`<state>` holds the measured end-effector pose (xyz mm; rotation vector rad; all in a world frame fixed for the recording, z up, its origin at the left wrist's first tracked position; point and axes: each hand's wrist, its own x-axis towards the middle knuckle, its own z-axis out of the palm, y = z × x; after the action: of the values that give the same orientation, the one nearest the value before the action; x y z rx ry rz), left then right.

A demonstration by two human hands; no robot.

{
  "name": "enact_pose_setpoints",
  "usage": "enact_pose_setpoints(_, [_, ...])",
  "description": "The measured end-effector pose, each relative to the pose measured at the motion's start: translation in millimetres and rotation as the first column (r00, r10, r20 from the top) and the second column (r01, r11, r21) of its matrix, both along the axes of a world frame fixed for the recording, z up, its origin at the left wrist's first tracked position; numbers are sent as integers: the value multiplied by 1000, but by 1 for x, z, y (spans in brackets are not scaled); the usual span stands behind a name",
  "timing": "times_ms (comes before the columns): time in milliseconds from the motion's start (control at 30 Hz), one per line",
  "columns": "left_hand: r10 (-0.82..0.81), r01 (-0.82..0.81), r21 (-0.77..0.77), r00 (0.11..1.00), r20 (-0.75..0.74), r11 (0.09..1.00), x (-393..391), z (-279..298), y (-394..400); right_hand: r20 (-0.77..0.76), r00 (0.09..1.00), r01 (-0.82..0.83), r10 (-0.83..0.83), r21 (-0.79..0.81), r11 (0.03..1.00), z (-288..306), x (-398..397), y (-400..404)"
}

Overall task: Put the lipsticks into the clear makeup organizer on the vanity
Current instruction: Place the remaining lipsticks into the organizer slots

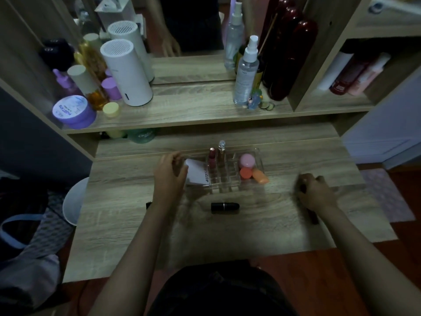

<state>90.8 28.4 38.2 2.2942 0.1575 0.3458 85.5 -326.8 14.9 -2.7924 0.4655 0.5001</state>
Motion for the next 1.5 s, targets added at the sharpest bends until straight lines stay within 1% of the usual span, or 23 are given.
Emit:
enact_pose_setpoints(67, [-50,49,46,998,27,998,-6,-1,-9,2,1000,29,-29,0,1000,-2,-3,1])
enact_pose_setpoints(133, [-151,148,75,988,32,986,-11,-3,-22,27,998,58,-59,26,998,-4,-4,1])
enact_pose_setpoints(233, [-221,221,18,975,26,975,-15,-9,-36,74,996,42,-46,56,998,-4,-5,-3])
enact_pose_setpoints(300, [-224,225,-20,974,38,974,-17,-13,-41,153,986,51,-67,109,993,2,-3,-3])
enact_pose_setpoints(400, [-234,236,-32,971,47,971,-20,-14,-44,301,940,81,-161,262,962,21,4,4])
enact_pose_setpoints(467, [-247,249,-50,968,51,967,-21,-12,-47,387,906,18,-174,374,927,39,11,16])
enact_pose_setpoints(567, [-304,306,-87,952,31,948,-22,-7,-56,486,850,-126,-204,564,816,66,20,41])
enact_pose_setpoints(633, [-376,377,-93,926,37,921,-25,-3,-65,514,833,-189,-206,614,767,78,25,59])
enact_pose_setpoints(700, [-417,419,-103,908,45,902,-27,2,-73,517,834,-215,-194,627,748,85,30,75])
enact_pose_setpoints(767, [-425,429,-102,904,53,898,-28,4,-75,529,827,-237,-193,638,732,87,37,87])
enact_pose_setpoints(867, [-382,384,-105,923,43,917,-32,4,-66,565,802,-252,-195,615,747,83,50,101])
enact_pose_setpoints(967, [-290,290,-86,957,15,953,-38,-2,-51,566,806,-264,-172,605,751,76,62,115])
enact_pose_setpoints(1067, [-221,218,-77,974,-39,973,-46,-7,-37,589,803,-300,-93,534,790,67,69,127])
enact_pose_setpoints(1133, [-172,164,-105,982,-76,981,-53,-9,-28,597,801,-324,-35,482,814,61,73,132])
enact_pose_setpoints(1300, [-82,72,-109,992,-96,991,-66,-10,-10,566,822,-347,63,409,844,52,77,138])
enact_pose_setpoints(1400, [39,-46,-57,992,-119,997,-71,-15,5,545,829,-373,126,372,850,47,76,141])
enact_pose_setpoints(1500, [190,-194,-13,972,-142,981,-73,-19,23,507,844,-389,177,350,852,43,70,144])
